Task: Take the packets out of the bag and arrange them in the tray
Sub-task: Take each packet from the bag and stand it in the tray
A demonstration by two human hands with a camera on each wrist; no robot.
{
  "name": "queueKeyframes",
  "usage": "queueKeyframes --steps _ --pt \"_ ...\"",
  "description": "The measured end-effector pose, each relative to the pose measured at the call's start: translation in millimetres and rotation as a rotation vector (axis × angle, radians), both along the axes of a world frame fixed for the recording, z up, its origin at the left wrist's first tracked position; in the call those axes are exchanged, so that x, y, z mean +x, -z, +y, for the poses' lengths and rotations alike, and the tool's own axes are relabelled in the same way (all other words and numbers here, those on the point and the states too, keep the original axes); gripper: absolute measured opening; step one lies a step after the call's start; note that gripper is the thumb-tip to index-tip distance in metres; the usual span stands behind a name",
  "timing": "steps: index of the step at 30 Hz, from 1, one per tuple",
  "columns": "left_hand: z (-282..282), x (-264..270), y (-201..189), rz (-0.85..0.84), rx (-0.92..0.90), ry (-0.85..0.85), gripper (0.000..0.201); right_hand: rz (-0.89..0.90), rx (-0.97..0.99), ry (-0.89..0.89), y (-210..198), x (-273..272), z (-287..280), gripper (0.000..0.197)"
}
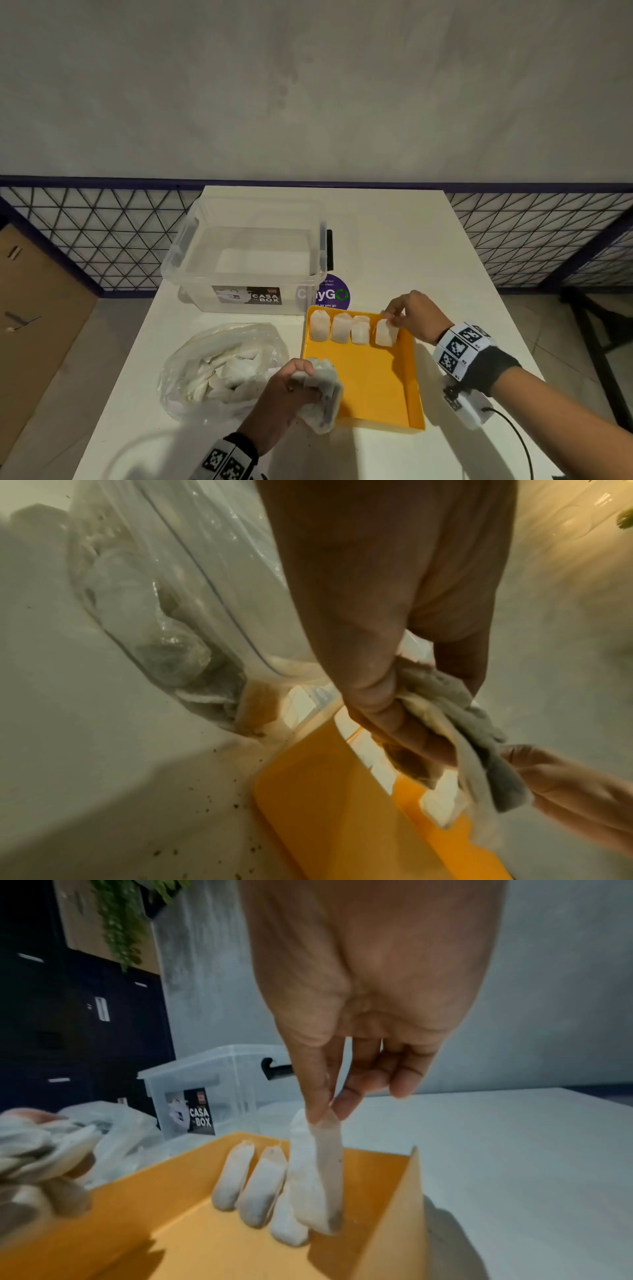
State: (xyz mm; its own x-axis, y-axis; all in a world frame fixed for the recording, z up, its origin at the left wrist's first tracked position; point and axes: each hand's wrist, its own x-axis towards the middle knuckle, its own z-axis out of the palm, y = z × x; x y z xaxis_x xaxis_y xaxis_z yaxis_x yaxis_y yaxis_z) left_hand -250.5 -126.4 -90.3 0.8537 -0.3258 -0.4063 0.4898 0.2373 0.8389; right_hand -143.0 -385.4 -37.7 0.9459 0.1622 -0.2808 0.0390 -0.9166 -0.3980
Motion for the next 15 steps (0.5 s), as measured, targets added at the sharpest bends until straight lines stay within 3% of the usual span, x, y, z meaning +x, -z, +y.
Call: queueKeyframes --steps 7,15 --pt "0 -2 6 0.001 0.057 -0.013 0.037 -0.074 -0.255 -0.123 26 0 4 0.017" --pt "0 -1 9 0.016 0.028 -0.017 0.045 -0.177 -0.34 -0.161 29 3 11 0.019"
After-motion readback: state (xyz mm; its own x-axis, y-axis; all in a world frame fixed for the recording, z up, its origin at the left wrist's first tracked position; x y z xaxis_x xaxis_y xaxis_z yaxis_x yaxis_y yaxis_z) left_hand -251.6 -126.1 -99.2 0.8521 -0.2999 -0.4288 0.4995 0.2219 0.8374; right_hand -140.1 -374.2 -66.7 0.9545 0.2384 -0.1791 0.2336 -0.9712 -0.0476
